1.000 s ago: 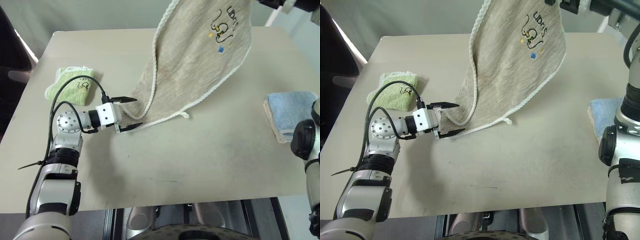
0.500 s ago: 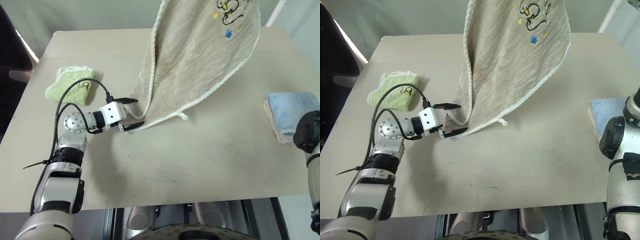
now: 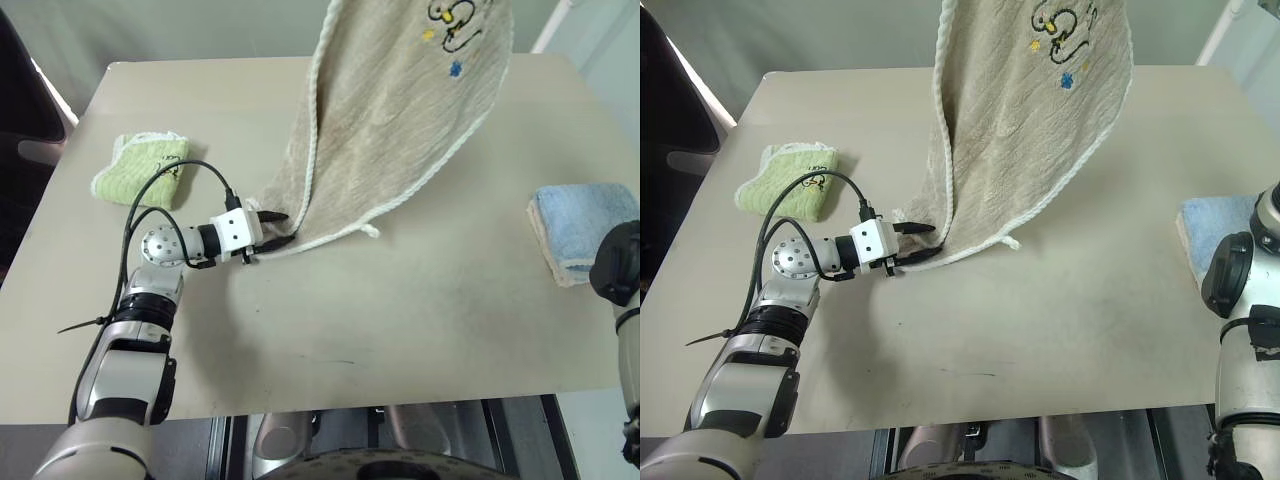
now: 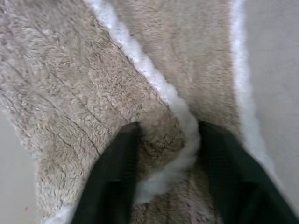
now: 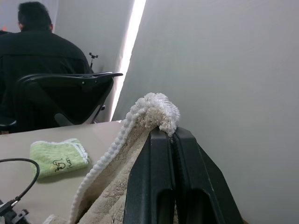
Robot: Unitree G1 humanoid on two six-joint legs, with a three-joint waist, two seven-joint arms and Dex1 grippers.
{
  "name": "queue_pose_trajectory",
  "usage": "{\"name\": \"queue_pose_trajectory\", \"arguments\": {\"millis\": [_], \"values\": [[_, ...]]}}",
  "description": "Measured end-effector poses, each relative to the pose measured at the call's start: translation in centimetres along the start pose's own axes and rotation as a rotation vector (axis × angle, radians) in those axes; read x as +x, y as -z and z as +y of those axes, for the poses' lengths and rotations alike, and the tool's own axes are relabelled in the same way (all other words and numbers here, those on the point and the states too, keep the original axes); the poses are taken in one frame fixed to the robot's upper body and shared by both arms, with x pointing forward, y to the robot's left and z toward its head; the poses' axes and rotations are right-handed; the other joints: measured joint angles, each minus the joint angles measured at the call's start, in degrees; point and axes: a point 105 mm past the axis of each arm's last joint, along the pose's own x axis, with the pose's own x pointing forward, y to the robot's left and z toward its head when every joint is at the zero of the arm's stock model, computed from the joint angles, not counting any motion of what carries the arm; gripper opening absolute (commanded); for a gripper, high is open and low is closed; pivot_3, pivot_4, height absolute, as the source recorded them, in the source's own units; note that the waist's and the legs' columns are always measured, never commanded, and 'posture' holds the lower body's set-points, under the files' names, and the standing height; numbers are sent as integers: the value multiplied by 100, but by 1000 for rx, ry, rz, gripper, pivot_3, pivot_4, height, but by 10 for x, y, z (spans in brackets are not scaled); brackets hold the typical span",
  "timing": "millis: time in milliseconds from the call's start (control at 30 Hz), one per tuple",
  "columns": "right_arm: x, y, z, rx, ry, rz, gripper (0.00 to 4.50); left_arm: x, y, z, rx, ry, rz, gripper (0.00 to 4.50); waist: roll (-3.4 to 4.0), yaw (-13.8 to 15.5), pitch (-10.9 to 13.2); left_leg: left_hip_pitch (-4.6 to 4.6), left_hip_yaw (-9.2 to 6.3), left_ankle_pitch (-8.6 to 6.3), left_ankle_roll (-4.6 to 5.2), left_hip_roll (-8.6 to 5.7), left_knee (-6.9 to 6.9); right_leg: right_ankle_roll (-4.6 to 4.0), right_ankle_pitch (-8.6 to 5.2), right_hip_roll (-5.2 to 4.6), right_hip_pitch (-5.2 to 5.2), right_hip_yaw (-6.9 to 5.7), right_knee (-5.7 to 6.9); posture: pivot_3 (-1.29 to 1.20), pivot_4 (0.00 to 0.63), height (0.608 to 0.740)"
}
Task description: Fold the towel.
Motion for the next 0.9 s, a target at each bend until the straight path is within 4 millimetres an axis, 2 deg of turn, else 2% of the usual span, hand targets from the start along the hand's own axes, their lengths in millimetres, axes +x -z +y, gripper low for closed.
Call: {"name": "queue_pose_trajectory", "arguments": {"millis": [100, 900], "values": [[0, 0, 0, 1, -1, -1, 0, 0, 0, 0, -1, 0, 0, 42, 0, 0, 0, 0, 0, 0, 0, 0, 0, 22, 13, 0, 0, 0, 0, 0, 150, 733], [-1, -1, 0, 0, 4, -1, 0, 0, 1, 1, -12, -10, 0, 42, 0, 1, 0, -1, 0, 1, 0, 0, 1, 26, 15, 0, 0, 0, 0, 0, 150, 733]]}}
